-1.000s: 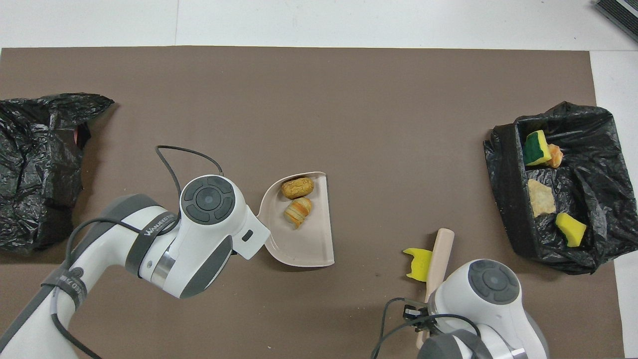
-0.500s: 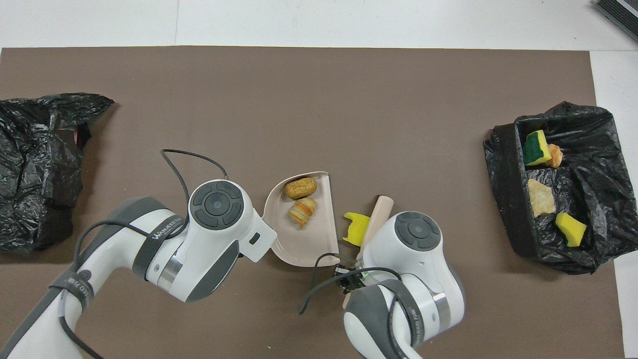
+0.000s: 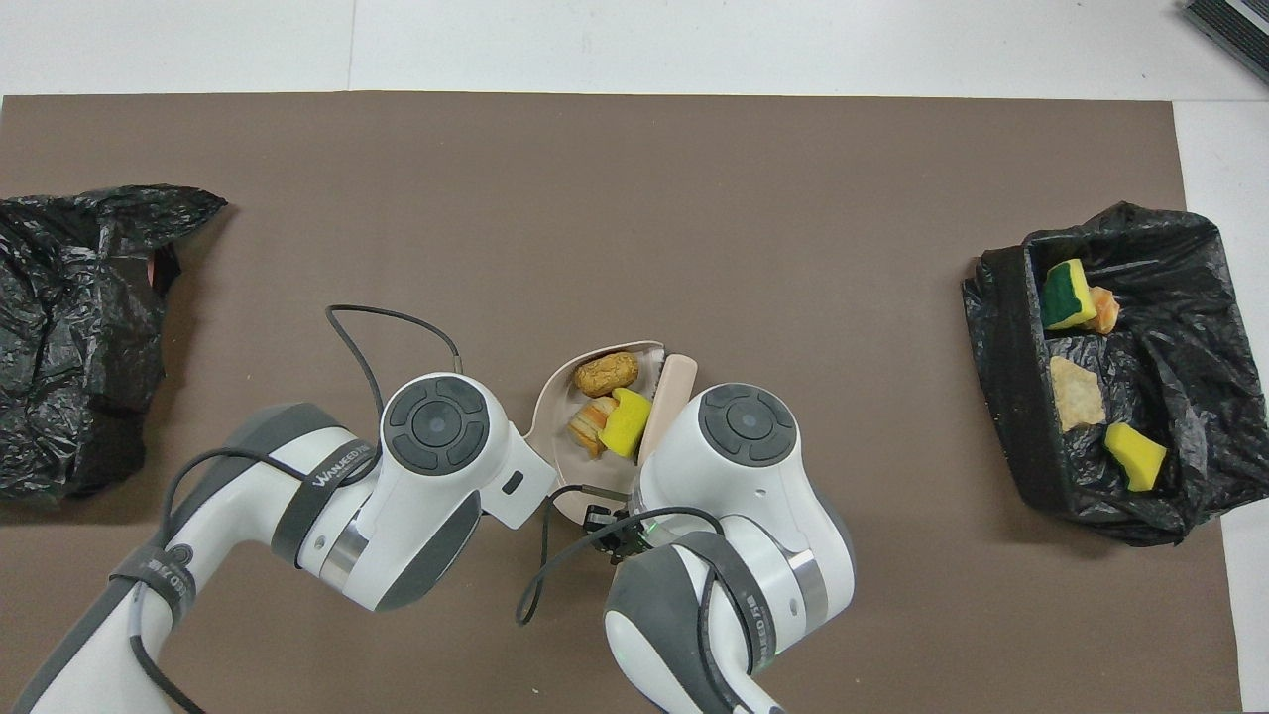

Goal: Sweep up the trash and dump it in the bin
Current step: 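Sweep the yellow sponge piece into the dustpan with the right gripper, then carry the dustpan to the black bag nearest the left gripper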

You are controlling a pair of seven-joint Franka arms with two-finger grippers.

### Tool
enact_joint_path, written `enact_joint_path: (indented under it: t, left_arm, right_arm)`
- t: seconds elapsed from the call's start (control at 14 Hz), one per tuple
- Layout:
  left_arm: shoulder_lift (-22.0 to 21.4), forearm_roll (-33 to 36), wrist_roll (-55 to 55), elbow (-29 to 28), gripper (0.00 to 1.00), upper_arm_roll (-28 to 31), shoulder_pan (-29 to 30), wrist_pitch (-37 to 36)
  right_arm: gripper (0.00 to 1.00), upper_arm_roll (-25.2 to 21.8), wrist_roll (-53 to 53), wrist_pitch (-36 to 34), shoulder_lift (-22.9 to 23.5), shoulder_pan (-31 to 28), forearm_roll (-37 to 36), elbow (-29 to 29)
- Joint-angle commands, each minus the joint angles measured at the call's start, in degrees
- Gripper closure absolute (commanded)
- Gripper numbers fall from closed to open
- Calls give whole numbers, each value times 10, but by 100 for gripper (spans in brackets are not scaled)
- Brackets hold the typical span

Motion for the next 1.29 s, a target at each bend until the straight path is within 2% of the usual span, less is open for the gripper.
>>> enact_joint_path:
  t: [0.0,0.29,0.43,0.64,0.79,1.0,1.21]
  left_arm:
    - [3,9,13,-15,100,3,27,40]
    - [36,-6,79,19,100,1,86,50]
    - [44,-36,102,41,100,2,103,48]
    - [45,-39,136,64,100,3,134,17]
    - [56,-39,170,101,100,4,157,-15]
    - [62,-38,206,170,100,4,198,-86]
    - [60,-38,236,203,100,5,234,-101]
  right_arm:
    - [100,-1,-42,-46,-50,-15,-13,-1]
    - [100,1,-43,-50,-59,-14,-39,-1]
    - [100,3,-45,-55,-72,-13,-61,-3]
    - [100,4,-49,-67,-81,-8,-71,-10]
    - [100,6,-51,-83,-86,-7,-72,-15]
    - [100,6,-46,-78,-71,36,-72,-16]
    - [100,6,-29,-63,-48,77,-70,-14]
